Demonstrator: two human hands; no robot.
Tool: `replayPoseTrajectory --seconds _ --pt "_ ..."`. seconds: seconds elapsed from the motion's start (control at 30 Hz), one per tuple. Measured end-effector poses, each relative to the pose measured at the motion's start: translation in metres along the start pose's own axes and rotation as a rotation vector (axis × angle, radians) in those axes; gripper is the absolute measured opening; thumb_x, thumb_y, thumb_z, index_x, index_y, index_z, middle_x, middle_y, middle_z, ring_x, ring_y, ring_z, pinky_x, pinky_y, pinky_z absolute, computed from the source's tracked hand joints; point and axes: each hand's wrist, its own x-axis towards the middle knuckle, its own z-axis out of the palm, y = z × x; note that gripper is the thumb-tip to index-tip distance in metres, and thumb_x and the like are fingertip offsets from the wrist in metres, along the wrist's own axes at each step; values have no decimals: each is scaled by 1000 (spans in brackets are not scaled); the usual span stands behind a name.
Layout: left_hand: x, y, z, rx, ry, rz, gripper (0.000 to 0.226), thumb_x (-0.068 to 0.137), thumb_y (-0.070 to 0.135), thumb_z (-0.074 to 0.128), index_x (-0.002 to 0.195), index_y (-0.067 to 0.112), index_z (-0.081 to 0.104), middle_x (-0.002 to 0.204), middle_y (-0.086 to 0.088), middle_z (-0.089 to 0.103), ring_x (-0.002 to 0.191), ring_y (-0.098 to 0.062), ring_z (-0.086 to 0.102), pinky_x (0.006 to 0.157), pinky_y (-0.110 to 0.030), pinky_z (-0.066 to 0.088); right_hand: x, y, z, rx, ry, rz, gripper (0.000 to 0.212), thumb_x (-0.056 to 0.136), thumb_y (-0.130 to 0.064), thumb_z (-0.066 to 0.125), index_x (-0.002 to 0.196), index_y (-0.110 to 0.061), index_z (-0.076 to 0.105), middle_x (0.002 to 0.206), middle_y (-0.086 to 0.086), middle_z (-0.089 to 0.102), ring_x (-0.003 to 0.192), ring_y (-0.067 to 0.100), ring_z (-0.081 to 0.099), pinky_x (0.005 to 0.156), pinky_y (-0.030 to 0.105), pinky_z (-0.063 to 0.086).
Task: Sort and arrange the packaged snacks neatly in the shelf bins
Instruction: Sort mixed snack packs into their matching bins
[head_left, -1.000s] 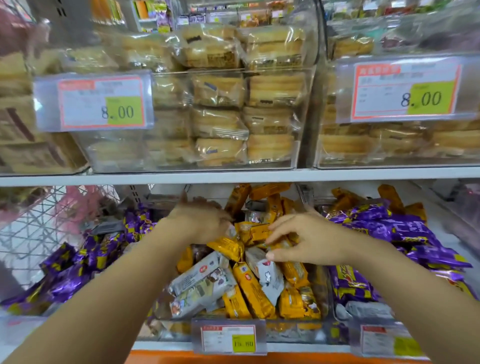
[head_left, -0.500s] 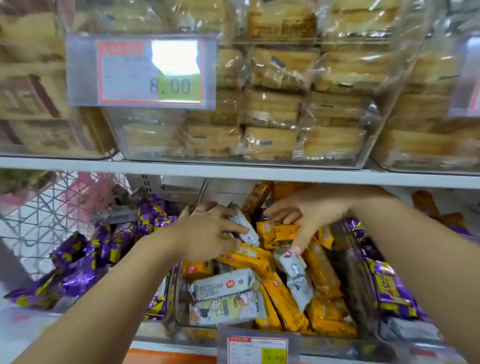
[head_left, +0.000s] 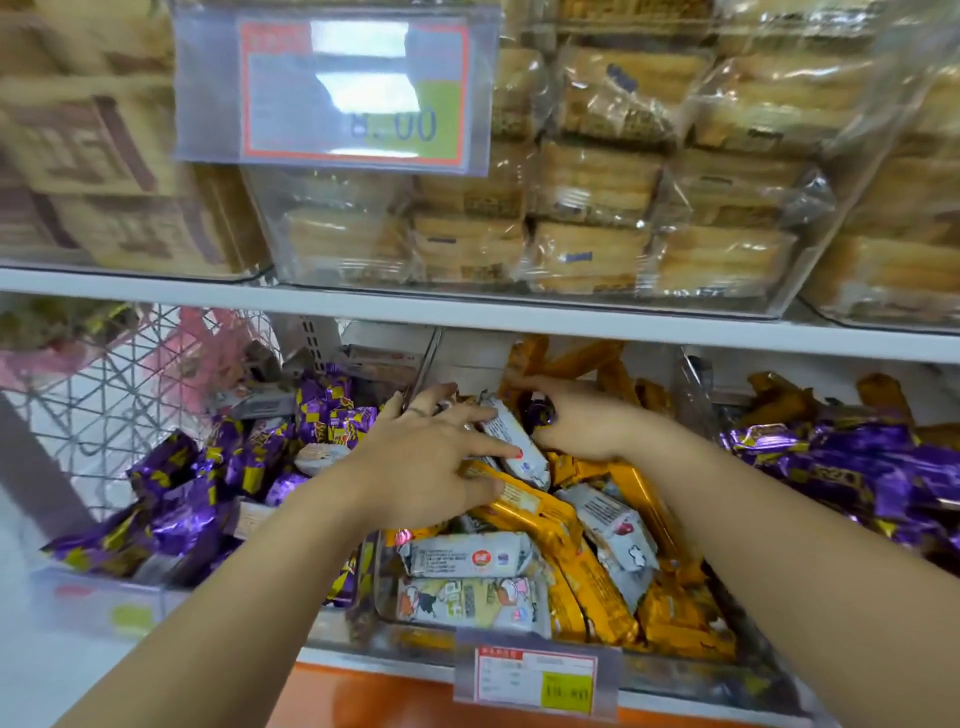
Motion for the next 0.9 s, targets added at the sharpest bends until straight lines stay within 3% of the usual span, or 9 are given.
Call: replayPoseTrajectory --seconds 0.1,0.27,0.37,0.43,0.57,0.63,0.77,0.83,0.9 --pt "0 1 5 -10 62 -9 38 94 53 42 132 58 39 155 23 14 144 -11 -6 116 -51 -6 6 5 11 -38 -22 -12 64 88 -13 52 146 -25 28 150 5 33 136 31 30 109 42 33" --pt "-2 0 11 22 130 -23 40 93 55 41 133 54 40 153 23 19 144 -10 -2 116 -54 -2 -11 -8 -3 108 37 -144 56 91 -1 46 142 -22 37 147 1 38 135 18 36 105 24 32" --pt "-3 3 7 -12 134 -28 41 93 52 44 134 50 41 152 21 23 145 -11 -1 116 -55 -3 -40 -7 -22 145 147 -162 44 95 -3 43 132 -26 48 131 -8 53 118 0 50 92 12 38" --pt "0 5 2 -56 160 -25 40 94 46 46 135 46 44 151 18 29 145 -12 6 116 -56 0 -61 1 -32 34 236 -163 39 96 -7 45 126 -31 51 108 -22 54 90 -19 50 75 -1 34" --pt "23 21 -12 -116 313 47 34 96 30 49 129 34 55 133 6 54 122 -17 49 105 -43 37 -89 29 -36 -268 363 -78 37 93 -26 54 130 -31 52 125 -7 56 109 9 52 86 19 38" --pt "46 34 -19 -108 260 41 33 98 26 45 129 28 55 131 2 54 113 -20 54 95 -31 44 -93 41 -34 -286 361 -44 38 92 -30 55 129 -32 53 121 -6 56 104 10 51 80 20 35" --pt "93 43 -16 -64 85 4 25 102 28 36 108 20 59 123 -8 58 97 -24 56 80 -32 46 -100 54 -29 -81 290 -40 36 94 -28 54 130 -31 53 129 -8 54 97 -1 47 76 13 31" --pt "104 38 -7 -65 -17 -50 31 101 32 39 125 18 54 128 -9 55 103 -26 57 83 -35 47 -102 60 -28 26 291 -68 33 95 -26 53 127 -30 55 122 -12 57 85 -14 43 69 4 31" --pt "108 34 -3 -97 -67 -103 41 99 38 44 136 20 46 132 -7 53 108 -25 57 88 -35 48 -103 64 -26 79 303 -79 31 95 -26 53 125 -30 57 97 -22 55 61 -17 36 58 1 32"
